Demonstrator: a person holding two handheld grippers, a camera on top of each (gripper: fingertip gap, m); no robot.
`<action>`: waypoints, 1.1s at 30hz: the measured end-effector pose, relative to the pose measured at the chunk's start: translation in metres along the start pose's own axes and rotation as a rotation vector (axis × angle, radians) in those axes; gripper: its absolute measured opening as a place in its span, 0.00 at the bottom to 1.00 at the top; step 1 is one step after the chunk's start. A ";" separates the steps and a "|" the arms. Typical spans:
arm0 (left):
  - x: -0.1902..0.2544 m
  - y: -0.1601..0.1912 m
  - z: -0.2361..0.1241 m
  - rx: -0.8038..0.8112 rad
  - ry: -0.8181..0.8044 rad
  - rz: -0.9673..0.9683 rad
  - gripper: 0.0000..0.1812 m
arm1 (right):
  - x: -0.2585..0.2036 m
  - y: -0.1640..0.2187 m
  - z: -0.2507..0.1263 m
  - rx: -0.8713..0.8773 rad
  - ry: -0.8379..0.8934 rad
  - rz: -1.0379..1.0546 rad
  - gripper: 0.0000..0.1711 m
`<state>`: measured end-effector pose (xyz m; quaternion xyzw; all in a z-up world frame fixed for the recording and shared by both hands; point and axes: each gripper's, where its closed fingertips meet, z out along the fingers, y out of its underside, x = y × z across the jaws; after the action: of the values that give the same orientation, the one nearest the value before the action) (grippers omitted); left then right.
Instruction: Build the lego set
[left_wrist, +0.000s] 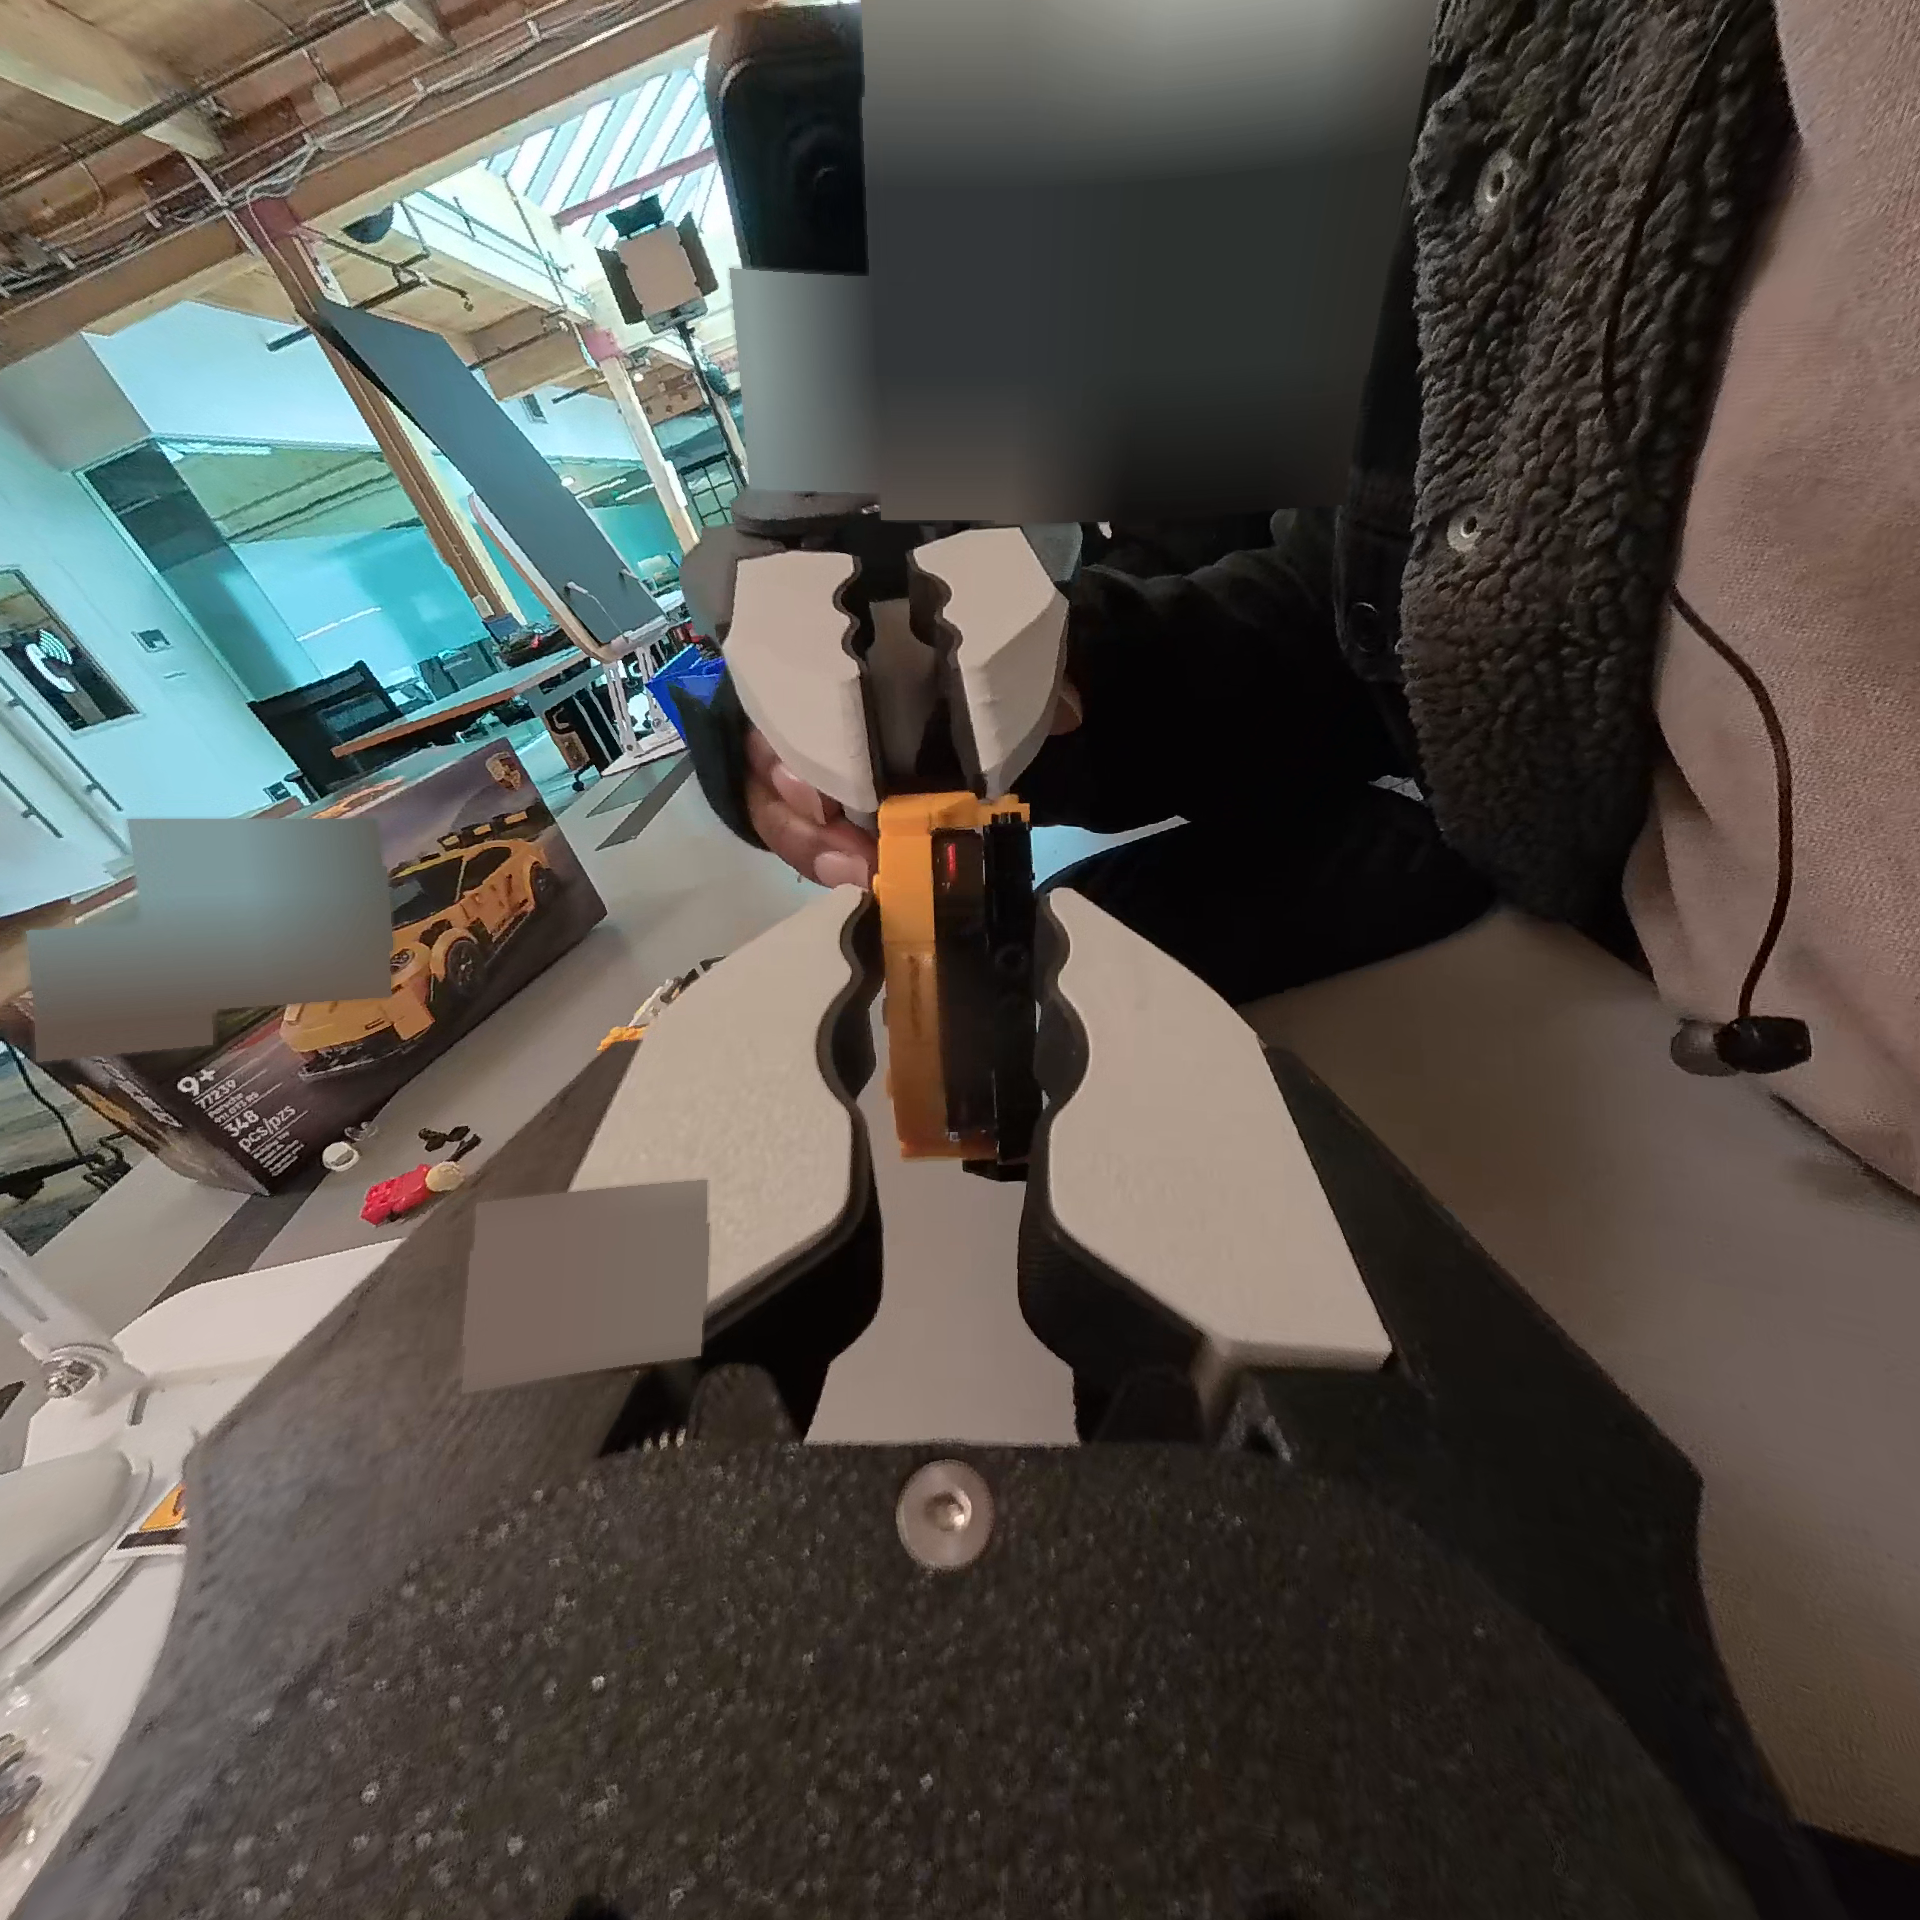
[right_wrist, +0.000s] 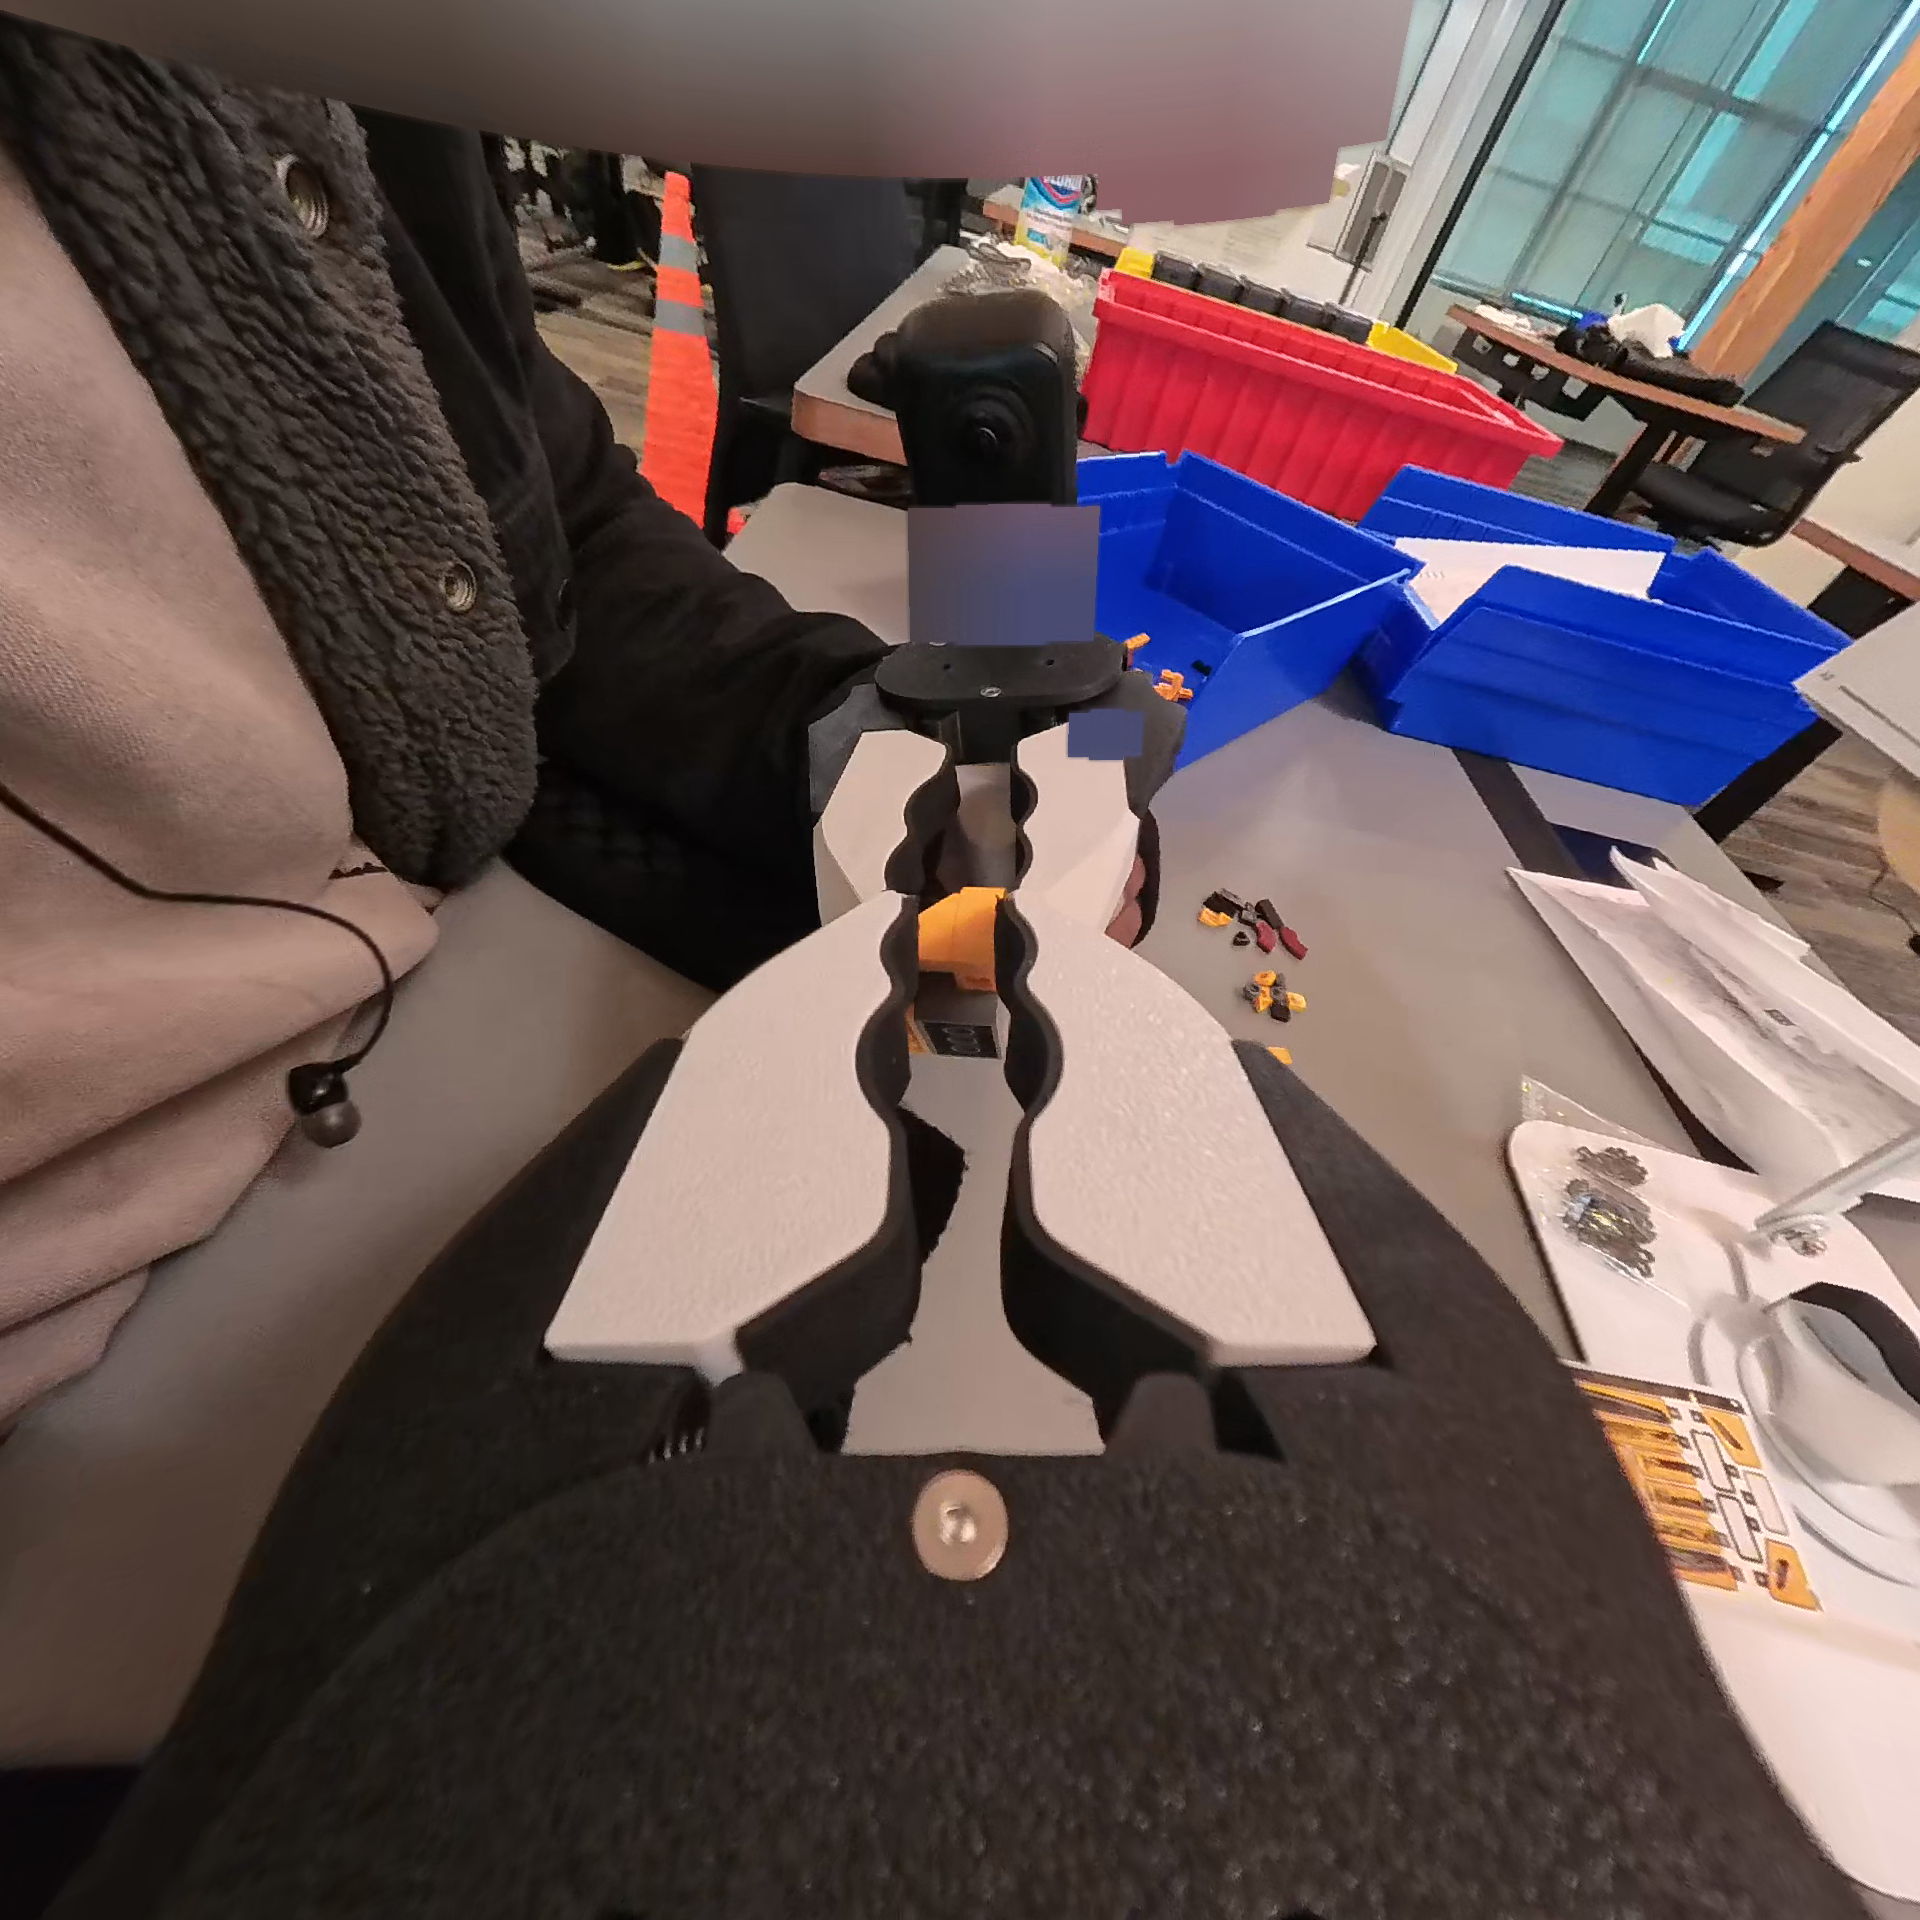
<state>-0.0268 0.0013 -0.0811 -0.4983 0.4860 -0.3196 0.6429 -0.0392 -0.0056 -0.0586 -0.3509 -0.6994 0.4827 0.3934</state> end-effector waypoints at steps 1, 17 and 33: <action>0.000 0.000 0.000 -0.004 0.000 0.001 0.15 | 0.000 0.000 0.000 0.005 -0.003 0.003 0.08; -0.006 0.049 0.002 -0.381 -0.037 -0.023 0.15 | 0.005 0.053 0.007 -0.317 0.059 -0.075 0.15; -0.035 -0.003 -0.012 -0.038 -0.200 -0.116 0.04 | 0.025 0.003 -0.022 0.314 0.042 0.130 0.14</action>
<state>-0.0489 0.0283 -0.0681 -0.5672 0.3958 -0.2956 0.6590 -0.0303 0.0253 -0.0509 -0.3398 -0.5828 0.6028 0.4260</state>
